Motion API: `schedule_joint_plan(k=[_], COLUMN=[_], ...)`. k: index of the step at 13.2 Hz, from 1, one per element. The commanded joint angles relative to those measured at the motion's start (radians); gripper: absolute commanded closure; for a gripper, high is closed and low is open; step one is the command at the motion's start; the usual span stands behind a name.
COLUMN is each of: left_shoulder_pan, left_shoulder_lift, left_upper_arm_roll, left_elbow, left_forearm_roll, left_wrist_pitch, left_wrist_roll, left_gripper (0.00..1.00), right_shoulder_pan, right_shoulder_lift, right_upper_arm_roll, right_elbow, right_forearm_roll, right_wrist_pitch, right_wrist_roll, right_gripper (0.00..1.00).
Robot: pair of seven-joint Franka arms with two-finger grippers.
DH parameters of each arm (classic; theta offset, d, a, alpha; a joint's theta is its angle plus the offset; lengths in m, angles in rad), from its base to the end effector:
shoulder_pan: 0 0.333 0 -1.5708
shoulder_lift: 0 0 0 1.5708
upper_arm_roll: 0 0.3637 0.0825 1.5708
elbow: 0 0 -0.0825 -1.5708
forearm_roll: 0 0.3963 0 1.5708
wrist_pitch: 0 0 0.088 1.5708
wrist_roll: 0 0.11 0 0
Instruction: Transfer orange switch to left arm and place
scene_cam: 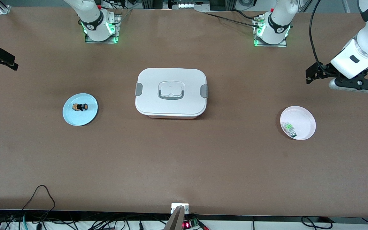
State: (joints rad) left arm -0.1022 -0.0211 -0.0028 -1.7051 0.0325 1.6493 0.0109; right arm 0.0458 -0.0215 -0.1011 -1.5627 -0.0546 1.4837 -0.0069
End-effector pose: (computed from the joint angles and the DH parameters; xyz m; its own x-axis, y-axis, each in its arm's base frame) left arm 0.5593 -0.0556 0.6226 0.9924 -0.1181 -0.0351 -0.1192 -0.9924 -0.0320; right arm 0.5487 -0.0375 0.6778 0.9969 -0.0529 -0.0578 -0.0499 -0.9974 0.0520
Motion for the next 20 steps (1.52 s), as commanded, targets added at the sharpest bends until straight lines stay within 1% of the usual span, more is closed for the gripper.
schedule_joint_plan(k=[1, 6, 9, 17, 20], left_shoulder_pan=[-0.001, -0.001, -0.001, -0.001, -0.001], left_shoulder_lift=[-0.006, -0.006, -0.006, -0.006, -0.006], left_upper_arm_roll=[0.001, 0.001, 0.001, 0.001, 0.001], left_elbow=[0.009, 0.009, 0.009, 0.009, 0.009], left_forearm_roll=[-0.013, -0.011, -0.011, -0.008, -0.006], left_wrist_pitch=[-0.013, -0.014, -0.014, -0.017, -0.017], left_wrist_roll=[-0.003, -0.003, -0.003, -0.002, -0.002], left_gripper=[0.0, 0.0, 0.0, 0.0, 0.0], right_shoulder_pan=[0.016, 0.014, 0.029, 0.031, 0.029], right_shoulder_lift=[0.018, 0.029, 0.04, 0.182, 0.236], right_upper_arm_roll=[0.001, 0.0, 0.011, 0.008, 0.009], right_elbow=[0.012, 0.012, 0.01, 0.01, 0.01], right_forearm_roll=[0.012, 0.016, 0.03, 0.018, 0.029], right_wrist_pitch=[-0.013, -0.003, -0.002, 0.041, 0.046], right_wrist_roll=[0.001, 0.001, -0.005, -0.008, -0.007], right_gripper=[0.0, 0.0, 0.0, 0.0, 0.0])
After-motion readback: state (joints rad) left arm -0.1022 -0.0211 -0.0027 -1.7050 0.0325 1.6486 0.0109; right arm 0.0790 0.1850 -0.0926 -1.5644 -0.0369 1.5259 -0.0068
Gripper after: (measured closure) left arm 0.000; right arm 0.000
